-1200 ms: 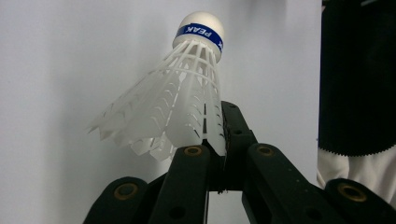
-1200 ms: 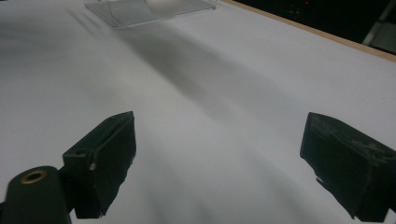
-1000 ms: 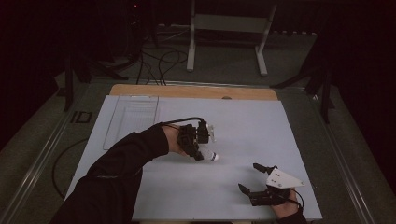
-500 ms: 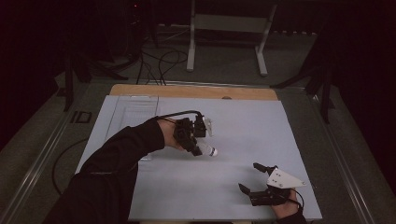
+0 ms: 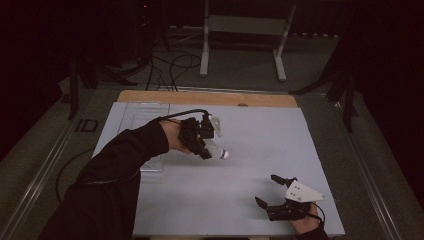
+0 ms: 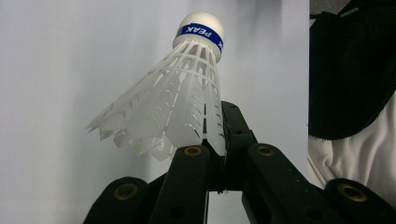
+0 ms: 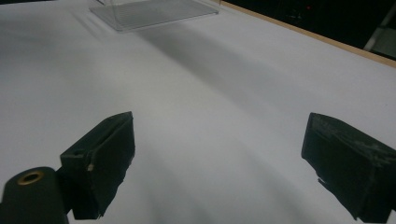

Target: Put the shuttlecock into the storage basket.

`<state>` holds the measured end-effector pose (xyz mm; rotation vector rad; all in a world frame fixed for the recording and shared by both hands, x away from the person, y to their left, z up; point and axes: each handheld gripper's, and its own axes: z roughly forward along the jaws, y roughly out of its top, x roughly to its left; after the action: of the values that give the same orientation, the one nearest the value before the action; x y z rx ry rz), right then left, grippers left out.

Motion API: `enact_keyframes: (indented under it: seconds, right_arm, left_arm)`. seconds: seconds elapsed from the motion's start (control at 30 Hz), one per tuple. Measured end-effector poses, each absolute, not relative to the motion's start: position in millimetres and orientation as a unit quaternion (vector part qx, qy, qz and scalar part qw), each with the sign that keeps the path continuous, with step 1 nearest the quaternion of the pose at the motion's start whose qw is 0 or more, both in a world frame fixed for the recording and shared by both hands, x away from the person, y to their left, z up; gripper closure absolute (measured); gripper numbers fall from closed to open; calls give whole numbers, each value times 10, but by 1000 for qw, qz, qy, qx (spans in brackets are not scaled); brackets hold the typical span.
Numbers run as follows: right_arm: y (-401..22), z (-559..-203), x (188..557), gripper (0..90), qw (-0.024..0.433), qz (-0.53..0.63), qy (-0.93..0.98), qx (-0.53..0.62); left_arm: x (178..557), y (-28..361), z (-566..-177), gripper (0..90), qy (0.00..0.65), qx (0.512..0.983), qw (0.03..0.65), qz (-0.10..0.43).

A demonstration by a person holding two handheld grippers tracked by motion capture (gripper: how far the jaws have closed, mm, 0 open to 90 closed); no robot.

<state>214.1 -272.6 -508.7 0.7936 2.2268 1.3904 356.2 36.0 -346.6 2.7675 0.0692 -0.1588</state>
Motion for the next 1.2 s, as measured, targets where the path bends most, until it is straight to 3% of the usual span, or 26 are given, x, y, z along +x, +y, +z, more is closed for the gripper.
enact_keyframes:
  seconds: [0.9, 1.2]
  right_arm:
    - [-2724, -5071, 2132, 96, 206, 498, 795, 277]
    - [-2714, -5061, 2125, 96, 207, 499, 795, 275]
  left_arm:
    - [3658, 828, -3333, 900, 68, 979, 188, -38]
    - [3695, 1146, -3328, 900, 94, 977, 191, -30]
